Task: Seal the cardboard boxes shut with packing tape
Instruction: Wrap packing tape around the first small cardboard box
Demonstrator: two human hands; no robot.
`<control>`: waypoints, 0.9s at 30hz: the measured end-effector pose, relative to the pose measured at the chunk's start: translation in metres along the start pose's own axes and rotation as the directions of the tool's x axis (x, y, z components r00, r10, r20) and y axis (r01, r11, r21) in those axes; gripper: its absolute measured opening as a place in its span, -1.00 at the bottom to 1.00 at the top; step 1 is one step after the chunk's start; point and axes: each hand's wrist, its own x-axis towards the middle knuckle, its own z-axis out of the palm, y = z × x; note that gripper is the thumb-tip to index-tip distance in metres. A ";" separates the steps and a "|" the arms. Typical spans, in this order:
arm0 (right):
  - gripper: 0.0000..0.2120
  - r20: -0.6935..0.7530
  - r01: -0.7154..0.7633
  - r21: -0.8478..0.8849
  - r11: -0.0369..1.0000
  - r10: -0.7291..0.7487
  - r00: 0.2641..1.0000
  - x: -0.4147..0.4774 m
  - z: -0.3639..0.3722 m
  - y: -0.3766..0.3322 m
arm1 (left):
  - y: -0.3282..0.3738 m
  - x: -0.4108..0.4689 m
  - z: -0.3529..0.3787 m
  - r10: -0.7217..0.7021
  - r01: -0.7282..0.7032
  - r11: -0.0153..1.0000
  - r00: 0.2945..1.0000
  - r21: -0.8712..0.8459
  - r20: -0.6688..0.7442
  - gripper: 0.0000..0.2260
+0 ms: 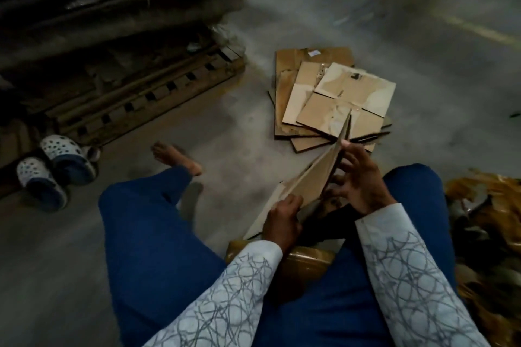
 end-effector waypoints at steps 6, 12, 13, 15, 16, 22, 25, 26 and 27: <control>-0.59 0.160 -0.027 0.052 0.998 0.018 0.987 0.022 0.006 0.022 | -0.019 0.011 -0.015 -0.091 0.080 0.953 0.996 -0.291 -0.022 -0.58; -0.72 0.035 -0.041 -0.553 0.832 0.072 0.997 0.031 0.039 0.058 | -0.006 0.022 -0.039 -0.326 0.382 0.325 0.904 -0.865 0.277 -0.54; -0.73 0.025 -0.063 -0.603 0.795 0.098 0.995 0.032 0.041 0.062 | -0.005 0.024 -0.043 -0.393 0.425 0.317 0.872 -0.848 0.290 -0.59; -0.74 0.042 -0.068 -0.624 0.778 0.121 0.992 0.033 0.043 0.065 | -0.010 0.029 -0.042 -0.511 0.496 0.290 0.804 -0.819 0.306 -0.66; -0.74 0.052 -0.066 -0.619 0.783 0.125 0.991 0.034 0.042 0.066 | -0.014 0.032 -0.041 -0.539 0.533 0.240 0.768 -0.811 0.346 -0.61; -0.78 0.080 -0.122 -0.486 0.865 0.183 0.980 0.029 0.039 0.068 | -0.010 0.030 -0.046 -0.414 0.669 -0.049 0.662 -0.742 0.625 -0.77; -0.76 0.068 -0.196 -0.410 0.891 0.245 0.967 0.028 0.037 0.060 | -0.007 0.030 -0.045 -0.315 0.637 -0.177 0.685 -0.750 0.657 -0.70; -0.73 0.072 -0.208 -0.408 0.889 0.258 0.963 0.030 0.036 0.059 | -0.009 0.029 -0.043 -0.311 0.628 -0.204 0.686 -0.751 0.658 -0.67; -0.70 0.077 -0.217 -0.414 0.884 0.272 0.959 0.031 0.035 0.057 | -0.009 0.028 -0.043 -0.299 0.636 -0.214 0.680 -0.741 0.670 -0.65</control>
